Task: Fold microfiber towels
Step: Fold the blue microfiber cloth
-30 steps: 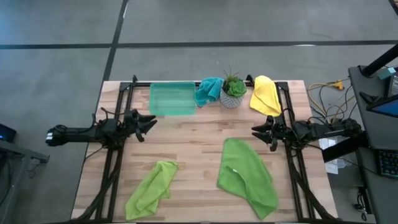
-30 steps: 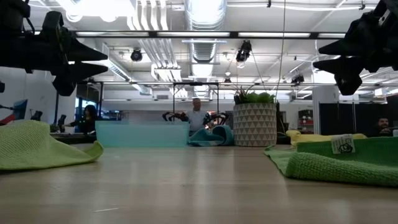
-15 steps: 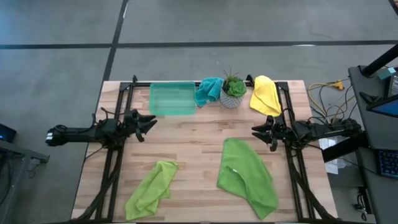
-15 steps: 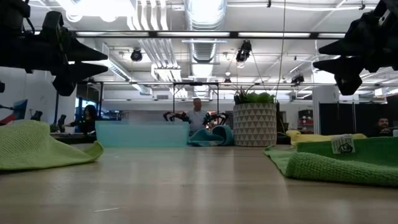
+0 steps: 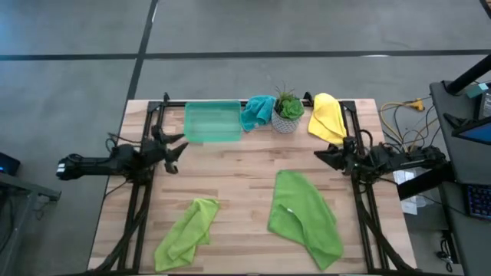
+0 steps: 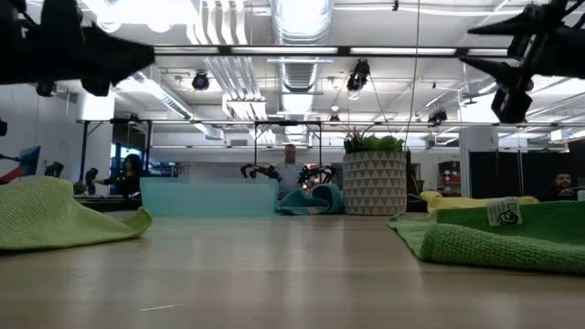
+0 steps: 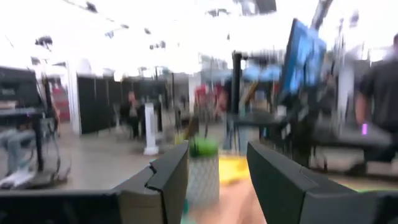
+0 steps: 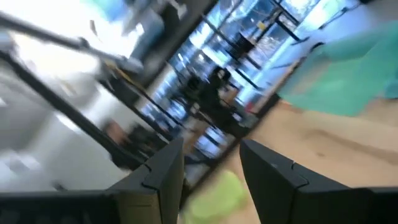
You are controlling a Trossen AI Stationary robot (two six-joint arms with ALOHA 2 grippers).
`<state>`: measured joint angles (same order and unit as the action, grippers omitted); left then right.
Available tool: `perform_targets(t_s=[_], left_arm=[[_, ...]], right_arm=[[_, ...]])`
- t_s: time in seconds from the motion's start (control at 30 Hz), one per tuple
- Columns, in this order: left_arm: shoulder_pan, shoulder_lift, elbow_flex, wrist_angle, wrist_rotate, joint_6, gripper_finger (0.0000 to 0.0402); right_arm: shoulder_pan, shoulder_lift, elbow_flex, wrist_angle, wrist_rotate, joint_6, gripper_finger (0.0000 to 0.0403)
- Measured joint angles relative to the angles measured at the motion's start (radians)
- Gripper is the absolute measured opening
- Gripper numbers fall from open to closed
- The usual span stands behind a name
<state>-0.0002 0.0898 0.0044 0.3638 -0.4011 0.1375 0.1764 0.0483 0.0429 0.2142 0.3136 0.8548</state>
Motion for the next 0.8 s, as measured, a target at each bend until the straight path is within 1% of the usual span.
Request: perform_targets(t_s=[0.07,0.1,0.2,0.27,0.43,0.5,0.57,0.67,0.8], left_arm=[[0.000,0.001,0.000,0.106,0.000,-0.008,0.0150],[0.000,0.002,0.000,0.166,0.000,-0.046,0.0150],[0.000,-0.001,0.000,0.346,-0.002,-0.262,0.0150],[0.000,-0.001,0.000,0.447,-0.002,-0.379,0.0150],[0.000,-0.001,-0.001,0.742,0.000,-0.565,0.0150],[0.000,-0.002,-0.001,0.818,0.007,-0.592,0.0150],[0.000,-0.002,-0.001,0.866,0.010,-0.593,0.0150],[0.000,0.000,-0.001,0.856,0.028,-0.594,0.0150],[0.000,0.027,-0.001,0.815,0.029,-0.604,0.0150]], right_arm=[[0.000,-0.001,0.000,0.059,0.003,0.026,0.0153],[0.000,-0.001,0.000,0.090,0.004,0.031,0.0153],[0.000,-0.001,0.000,0.202,0.004,0.079,0.0153],[0.000,-0.001,0.000,0.275,0.004,0.097,0.0153],[0.000,-0.001,0.000,0.452,0.004,0.047,0.0153],[0.000,-0.001,0.000,0.507,0.004,0.015,0.0153],[0.000,-0.001,0.000,0.536,0.003,0.004,0.0153],[0.000,0.000,0.000,0.535,-0.016,0.016,0.0153],[0.000,0.001,0.000,0.521,-0.125,0.009,0.0153]])
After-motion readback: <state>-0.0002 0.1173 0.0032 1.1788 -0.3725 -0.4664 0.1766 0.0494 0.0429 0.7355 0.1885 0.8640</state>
